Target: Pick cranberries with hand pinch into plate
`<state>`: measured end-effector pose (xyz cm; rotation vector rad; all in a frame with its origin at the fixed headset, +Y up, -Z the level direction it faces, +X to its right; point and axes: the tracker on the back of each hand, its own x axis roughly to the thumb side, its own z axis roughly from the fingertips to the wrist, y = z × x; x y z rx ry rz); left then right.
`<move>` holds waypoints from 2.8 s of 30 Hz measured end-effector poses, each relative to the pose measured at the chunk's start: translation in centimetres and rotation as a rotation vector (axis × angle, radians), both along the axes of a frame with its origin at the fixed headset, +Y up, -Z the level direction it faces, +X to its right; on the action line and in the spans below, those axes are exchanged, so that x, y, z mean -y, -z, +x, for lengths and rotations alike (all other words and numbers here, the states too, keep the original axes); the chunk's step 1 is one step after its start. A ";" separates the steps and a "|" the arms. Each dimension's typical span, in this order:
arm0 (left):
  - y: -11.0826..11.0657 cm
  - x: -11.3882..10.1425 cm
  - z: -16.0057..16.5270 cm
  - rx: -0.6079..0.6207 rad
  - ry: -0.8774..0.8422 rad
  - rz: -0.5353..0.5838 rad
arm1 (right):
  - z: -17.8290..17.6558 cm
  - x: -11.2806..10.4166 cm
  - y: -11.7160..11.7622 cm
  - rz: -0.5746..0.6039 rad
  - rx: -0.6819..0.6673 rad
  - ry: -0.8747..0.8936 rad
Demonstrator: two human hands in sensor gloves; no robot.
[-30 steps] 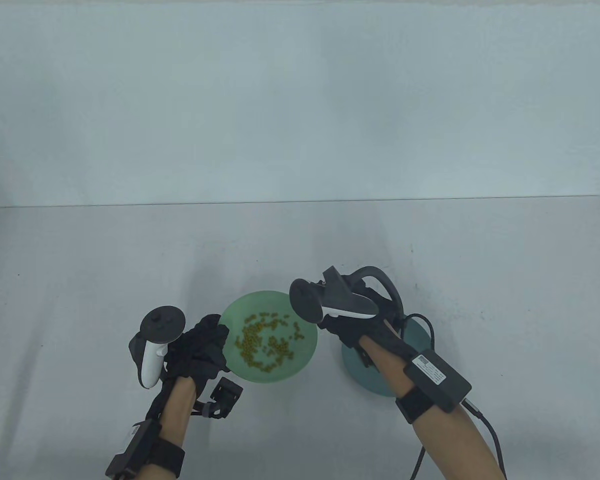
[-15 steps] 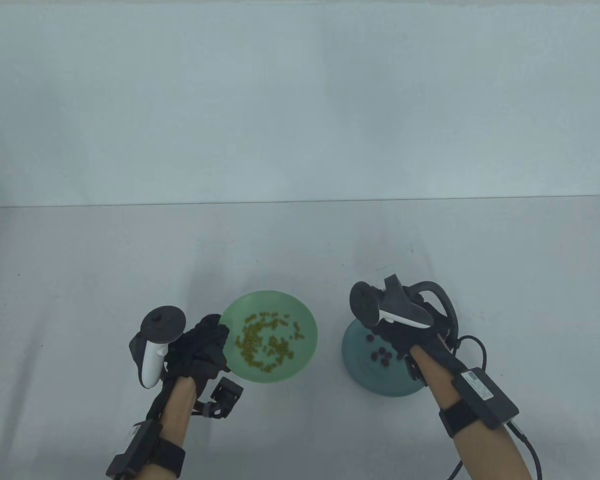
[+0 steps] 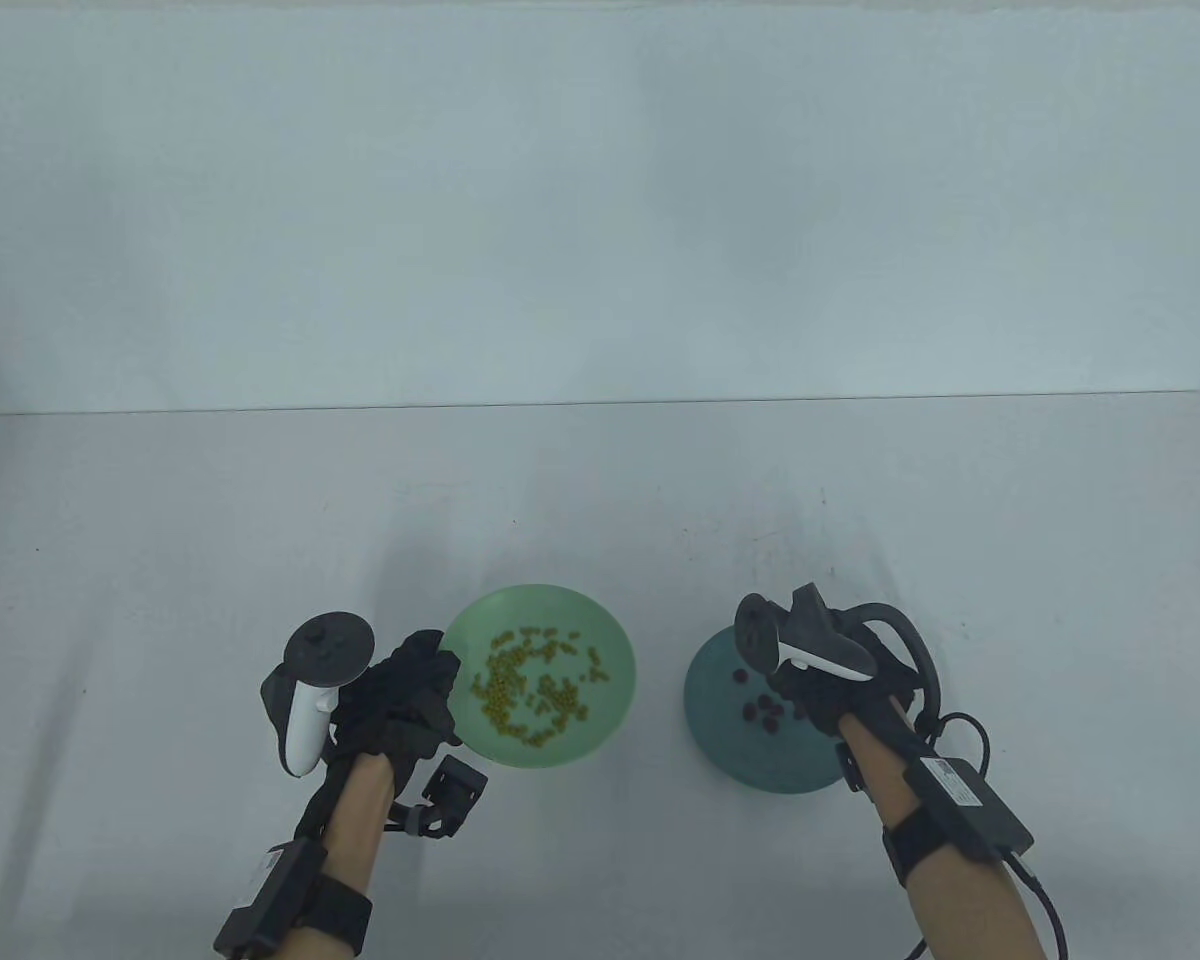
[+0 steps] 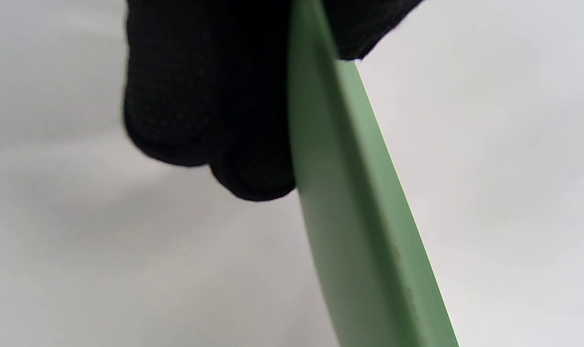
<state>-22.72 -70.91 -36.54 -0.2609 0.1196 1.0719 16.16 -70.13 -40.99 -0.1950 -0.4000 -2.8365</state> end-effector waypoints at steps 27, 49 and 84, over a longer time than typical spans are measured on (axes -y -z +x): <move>0.0 0.0 0.0 -0.004 -0.020 0.003 | 0.7 -3.3 -1.1 0.086 -0.007 0.014; 0.0 0.2 -0.2 -0.014 -0.035 -0.004 | -0.7 -5.6 -10.1 0.302 -0.304 0.334; 1.6 1.6 -1.9 -0.094 0.024 -0.153 | 0.5 -4.3 -10.3 0.300 -0.301 0.379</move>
